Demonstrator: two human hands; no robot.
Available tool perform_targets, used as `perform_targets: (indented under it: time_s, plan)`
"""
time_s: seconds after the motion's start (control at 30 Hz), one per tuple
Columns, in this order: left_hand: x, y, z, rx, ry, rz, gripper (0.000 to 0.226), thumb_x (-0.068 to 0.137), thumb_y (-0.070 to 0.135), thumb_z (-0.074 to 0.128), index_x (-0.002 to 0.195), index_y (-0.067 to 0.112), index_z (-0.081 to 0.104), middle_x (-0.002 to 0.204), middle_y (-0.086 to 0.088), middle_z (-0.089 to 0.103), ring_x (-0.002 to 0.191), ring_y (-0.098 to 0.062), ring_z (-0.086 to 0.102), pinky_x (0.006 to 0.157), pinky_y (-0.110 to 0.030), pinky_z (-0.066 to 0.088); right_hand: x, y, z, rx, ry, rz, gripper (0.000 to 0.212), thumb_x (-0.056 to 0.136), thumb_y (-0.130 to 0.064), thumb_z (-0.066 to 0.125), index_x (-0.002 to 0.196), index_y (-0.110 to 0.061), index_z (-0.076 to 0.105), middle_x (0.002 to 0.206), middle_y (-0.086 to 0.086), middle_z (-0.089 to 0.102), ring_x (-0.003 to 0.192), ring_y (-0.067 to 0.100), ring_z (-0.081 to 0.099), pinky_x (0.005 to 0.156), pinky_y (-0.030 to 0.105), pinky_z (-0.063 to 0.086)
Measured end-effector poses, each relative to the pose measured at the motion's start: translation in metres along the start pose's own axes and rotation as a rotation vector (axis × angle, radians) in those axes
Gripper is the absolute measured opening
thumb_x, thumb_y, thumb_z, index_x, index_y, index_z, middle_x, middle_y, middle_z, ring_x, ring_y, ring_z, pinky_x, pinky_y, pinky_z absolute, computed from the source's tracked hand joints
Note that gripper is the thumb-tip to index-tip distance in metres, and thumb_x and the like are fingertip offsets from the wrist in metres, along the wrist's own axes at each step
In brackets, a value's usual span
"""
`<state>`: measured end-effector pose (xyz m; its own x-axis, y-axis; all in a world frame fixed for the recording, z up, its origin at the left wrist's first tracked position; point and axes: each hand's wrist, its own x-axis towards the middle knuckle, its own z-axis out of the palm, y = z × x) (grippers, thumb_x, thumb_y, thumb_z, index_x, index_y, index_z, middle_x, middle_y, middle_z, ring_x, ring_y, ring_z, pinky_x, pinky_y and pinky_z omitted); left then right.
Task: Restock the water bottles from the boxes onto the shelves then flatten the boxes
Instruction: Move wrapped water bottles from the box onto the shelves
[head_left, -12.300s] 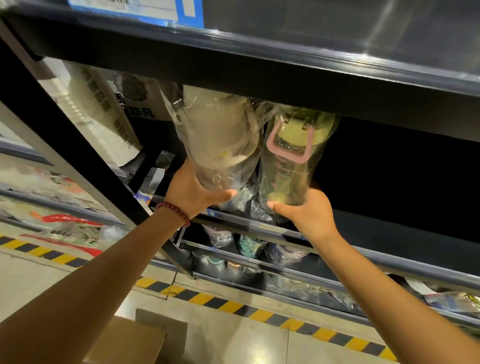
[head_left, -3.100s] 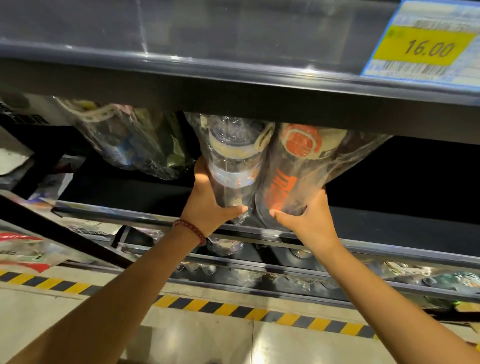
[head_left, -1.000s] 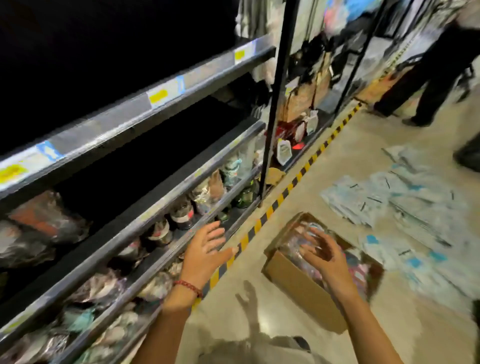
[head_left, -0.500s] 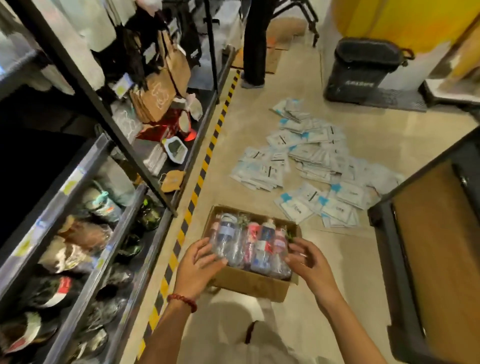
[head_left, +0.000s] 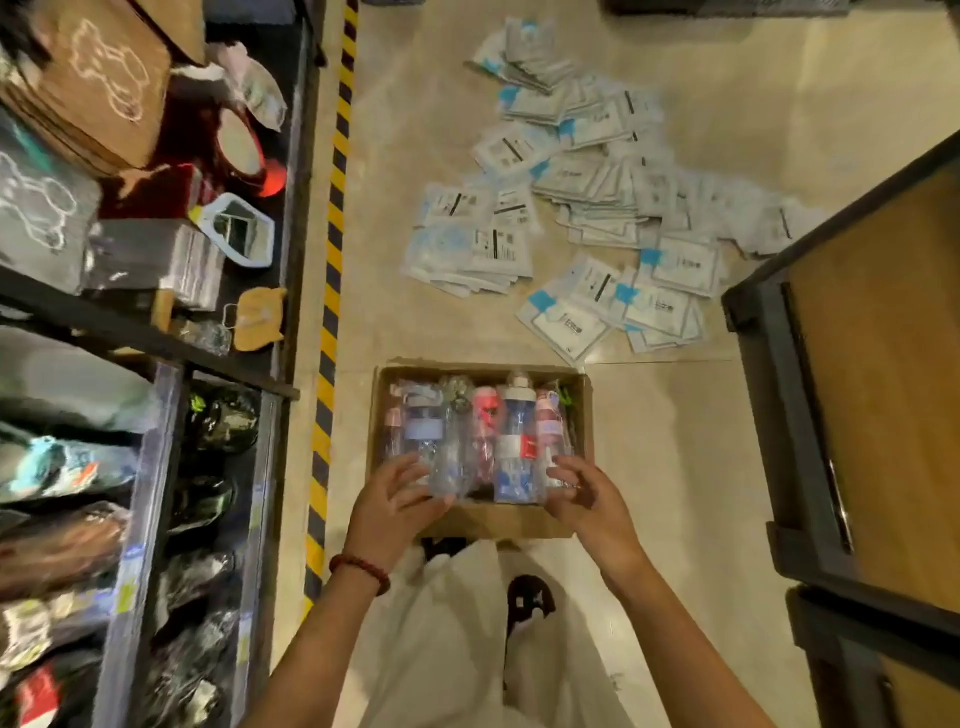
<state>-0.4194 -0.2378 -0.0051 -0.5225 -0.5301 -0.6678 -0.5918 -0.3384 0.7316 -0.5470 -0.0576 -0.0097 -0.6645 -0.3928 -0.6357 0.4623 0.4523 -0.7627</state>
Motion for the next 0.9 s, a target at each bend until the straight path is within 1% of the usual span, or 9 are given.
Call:
perform_targets:
  time_s: [0.1,0.17,0.3,0.47,0.53,0.6,0.67,0.8,0.9]
  plan:
    - [0.048,-0.004,-0.006,0.023,-0.031,-0.006,0.056,0.076,-0.009,0.07,0.124,0.01,0.047,0.118,-0.009,0.054,0.104,-0.021,0.057,0.076,-0.017,0.053,0.036,0.009,0.02,-0.013,0.042,0.071,0.038,0.082,0.005,0.066,0.114,-0.013,0.059,0.117,0.005,0.057,0.107,0.02,0.058,0.075,0.018,0.051]
    - [0.081,-0.011,-0.008,0.024,-0.051,-0.023,0.056,0.076,-0.004,0.072,0.122,0.014,0.047,0.118,-0.007,0.055,0.108,-0.022,0.057,0.083,-0.024,0.05,0.062,0.017,0.03,-0.007,0.058,0.133,0.038,0.082,0.005,0.065,0.116,-0.011,0.058,0.113,0.004,0.059,0.102,0.019,0.059,0.075,0.018,0.051]
    - [0.141,-0.036,-0.01,0.031,-0.057,-0.078,0.052,0.074,-0.001,0.074,0.115,0.02,0.049,0.118,-0.006,0.057,0.108,-0.021,0.058,0.082,-0.025,0.048,0.11,0.04,0.041,-0.012,0.07,0.213,0.036,0.082,0.004,0.065,0.114,-0.013,0.057,0.102,-0.005,0.059,0.087,0.008,0.06,0.076,0.025,0.053]
    - [0.198,-0.081,-0.012,-0.003,-0.033,-0.201,0.057,0.076,-0.004,0.071,0.124,0.014,0.048,0.111,-0.003,0.057,0.095,-0.013,0.06,0.059,-0.015,0.05,0.167,0.083,0.048,-0.106,0.064,0.273,0.034,0.084,0.004,0.063,0.113,-0.013,0.057,0.105,0.002,0.062,0.093,0.014,0.062,0.078,0.031,0.054]
    - [0.218,-0.103,-0.015,0.006,-0.012,-0.245,0.058,0.077,-0.004,0.071,0.127,0.013,0.047,0.107,-0.001,0.059,0.088,-0.008,0.061,0.052,-0.014,0.051,0.19,0.101,0.052,-0.17,0.058,0.285,0.03,0.084,0.001,0.065,0.101,-0.022,0.056,0.096,-0.005,0.062,0.094,0.018,0.061,0.082,0.034,0.053]
    - [0.239,-0.124,-0.017,0.051,0.011,-0.261,0.057,0.076,-0.001,0.073,0.125,0.017,0.048,0.115,-0.006,0.06,0.09,-0.011,0.063,0.053,-0.017,0.053,0.213,0.121,0.053,-0.28,0.064,0.276,0.029,0.083,-0.005,0.069,0.098,-0.024,0.052,0.091,-0.013,0.058,0.09,0.015,0.057,0.082,0.032,0.049]
    - [0.256,-0.142,-0.018,0.08,0.037,-0.271,0.059,0.076,0.0,0.073,0.127,0.014,0.048,0.122,-0.007,0.057,0.098,-0.017,0.06,0.062,-0.019,0.052,0.232,0.142,0.055,-0.39,0.088,0.256,0.037,0.08,-0.01,0.072,0.108,-0.02,0.05,0.096,-0.007,0.058,0.09,0.014,0.054,0.08,0.028,0.043]
    - [0.283,-0.181,-0.015,0.184,0.126,-0.293,0.073,0.071,0.004,0.079,0.135,0.008,0.043,0.137,-0.01,0.048,0.124,-0.025,0.047,0.099,-0.038,0.044,0.259,0.183,0.058,-0.477,0.159,0.265,0.053,0.072,-0.017,0.08,0.114,-0.017,0.048,0.103,0.0,0.056,0.091,0.018,0.057,0.077,0.029,0.044]
    - [0.297,-0.204,-0.006,0.216,0.167,-0.326,0.08,0.069,0.007,0.081,0.137,0.009,0.04,0.139,-0.012,0.047,0.124,-0.025,0.048,0.092,-0.029,0.045,0.278,0.212,0.067,-0.548,0.174,0.281,0.087,0.055,-0.057,0.075,0.124,-0.013,0.045,0.108,0.006,0.06,0.097,0.026,0.061,0.083,0.042,0.052]
